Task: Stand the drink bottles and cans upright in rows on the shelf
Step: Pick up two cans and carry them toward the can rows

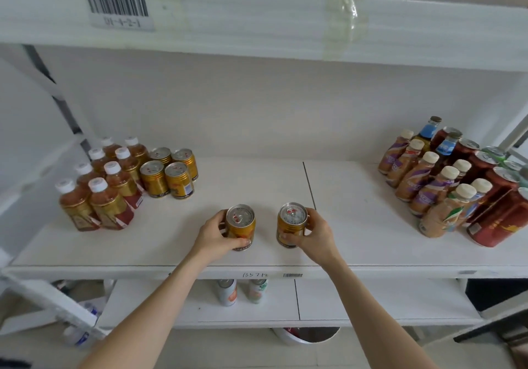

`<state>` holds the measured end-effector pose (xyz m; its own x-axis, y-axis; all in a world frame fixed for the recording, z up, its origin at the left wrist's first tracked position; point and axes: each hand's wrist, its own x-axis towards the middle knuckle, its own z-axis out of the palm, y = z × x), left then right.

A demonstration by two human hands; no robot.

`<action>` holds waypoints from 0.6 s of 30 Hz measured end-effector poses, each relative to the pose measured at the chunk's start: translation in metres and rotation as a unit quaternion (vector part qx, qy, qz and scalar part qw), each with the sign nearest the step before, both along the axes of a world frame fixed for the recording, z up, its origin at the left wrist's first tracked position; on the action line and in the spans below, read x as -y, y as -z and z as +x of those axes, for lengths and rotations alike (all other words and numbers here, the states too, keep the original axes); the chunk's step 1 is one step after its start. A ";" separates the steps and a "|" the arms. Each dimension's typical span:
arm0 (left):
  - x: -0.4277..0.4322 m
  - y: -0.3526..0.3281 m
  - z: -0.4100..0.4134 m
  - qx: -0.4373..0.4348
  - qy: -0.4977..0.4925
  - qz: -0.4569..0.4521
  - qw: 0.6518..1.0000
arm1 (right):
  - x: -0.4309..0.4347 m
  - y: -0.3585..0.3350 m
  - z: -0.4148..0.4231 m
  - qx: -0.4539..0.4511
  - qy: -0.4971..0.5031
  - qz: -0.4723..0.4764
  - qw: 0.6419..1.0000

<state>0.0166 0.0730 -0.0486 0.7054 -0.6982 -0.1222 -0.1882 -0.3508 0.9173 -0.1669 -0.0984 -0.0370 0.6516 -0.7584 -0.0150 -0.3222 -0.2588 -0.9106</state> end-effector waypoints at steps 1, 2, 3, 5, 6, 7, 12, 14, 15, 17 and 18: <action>-0.005 0.000 0.005 0.000 -0.002 0.000 1.000 | -0.005 0.000 0.006 -0.002 -0.004 0.000 1.000; -0.011 0.000 0.012 -0.001 -0.004 -0.001 1.000 | -0.009 0.000 0.012 -0.004 -0.008 0.000 1.000; -0.016 0.000 0.018 -0.002 -0.005 -0.001 1.000 | -0.014 0.001 0.019 -0.006 -0.010 0.000 1.000; -0.026 0.000 0.034 -0.002 -0.002 0.002 1.000 | -0.025 0.003 0.032 -0.007 -0.008 0.004 1.000; -0.032 -0.001 0.043 -0.001 0.000 0.003 1.000 | -0.031 0.004 0.040 -0.005 -0.006 0.006 1.000; -0.038 -0.001 0.052 0.000 0.005 0.005 1.000 | -0.037 0.006 0.047 -0.003 -0.002 0.009 1.000; -0.070 -0.003 0.096 0.010 0.025 0.016 1.000 | -0.073 0.011 0.089 -0.001 0.023 0.018 1.000; -0.083 -0.003 0.114 0.012 0.033 0.021 0.999 | -0.088 0.013 0.107 -0.001 0.031 0.021 0.999; -0.090 -0.004 0.122 0.013 0.037 0.023 0.999 | -0.096 0.014 0.115 -0.001 0.035 0.023 0.999; -0.101 -0.003 0.138 0.014 0.044 0.024 0.999 | -0.109 0.016 0.130 -0.001 0.038 0.026 0.999; -0.107 -0.003 0.145 0.014 0.045 0.023 0.999 | -0.115 0.017 0.138 -0.002 0.040 0.027 0.999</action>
<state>0.1621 0.1800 -0.0454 0.6435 -0.7532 -0.1361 -0.2468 -0.3725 0.8946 -0.0293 0.0166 -0.0543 0.5896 -0.8054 -0.0604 -0.3435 -0.1823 -0.9213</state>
